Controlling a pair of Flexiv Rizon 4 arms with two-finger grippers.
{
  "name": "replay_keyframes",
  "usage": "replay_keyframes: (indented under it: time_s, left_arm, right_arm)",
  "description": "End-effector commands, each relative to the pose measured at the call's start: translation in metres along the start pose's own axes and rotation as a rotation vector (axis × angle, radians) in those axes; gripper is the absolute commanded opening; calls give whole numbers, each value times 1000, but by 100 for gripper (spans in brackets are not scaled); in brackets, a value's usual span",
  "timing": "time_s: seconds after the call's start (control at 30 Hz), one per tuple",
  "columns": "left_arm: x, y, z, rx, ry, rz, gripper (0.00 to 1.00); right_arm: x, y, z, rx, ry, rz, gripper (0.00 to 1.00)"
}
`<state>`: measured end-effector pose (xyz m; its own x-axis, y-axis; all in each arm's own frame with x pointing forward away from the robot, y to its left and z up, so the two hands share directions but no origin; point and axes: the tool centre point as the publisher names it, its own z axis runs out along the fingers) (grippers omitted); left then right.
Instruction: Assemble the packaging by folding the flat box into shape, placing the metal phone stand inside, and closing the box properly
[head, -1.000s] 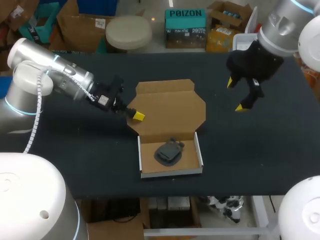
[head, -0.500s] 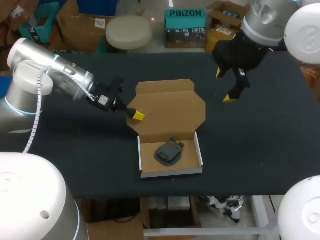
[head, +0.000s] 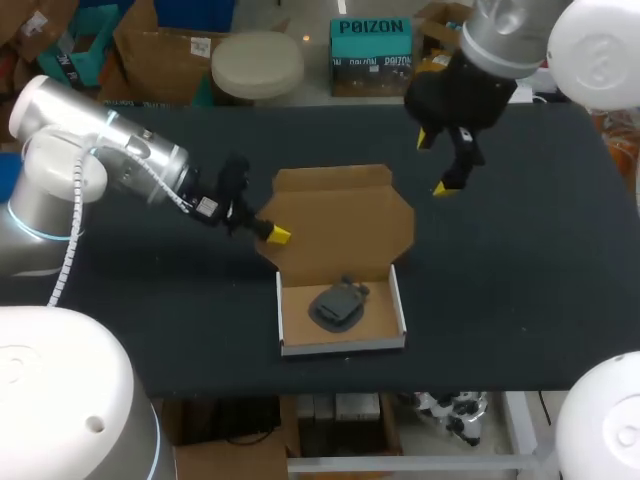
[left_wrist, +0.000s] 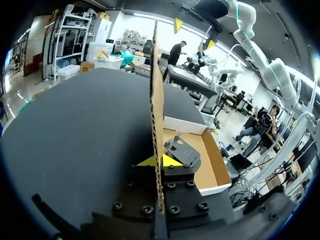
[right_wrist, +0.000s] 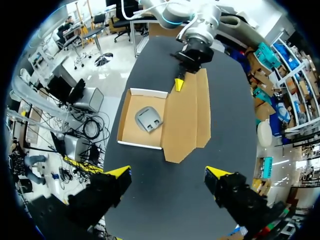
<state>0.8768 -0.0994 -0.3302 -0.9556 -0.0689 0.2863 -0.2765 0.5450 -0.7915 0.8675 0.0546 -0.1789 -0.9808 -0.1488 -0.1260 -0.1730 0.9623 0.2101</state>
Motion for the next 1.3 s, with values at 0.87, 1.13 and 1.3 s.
replay_keyframes:
  time_s: [0.87, 1.13, 1.3]
  left_arm:
    - [19, 5, 6, -19, -215, 171, 0]
    - [24, 5, 7, -23, -229, 217, 0]
    - [27, 4, 6, -20, -234, 227, 0]
  right_arm:
    - [-7, 18, -1, 9, 11, -27, 100]
    - [-8, 22, -2, 12, 9, -32, 100]
    - [-8, 23, -3, 14, 7, -35, 100]
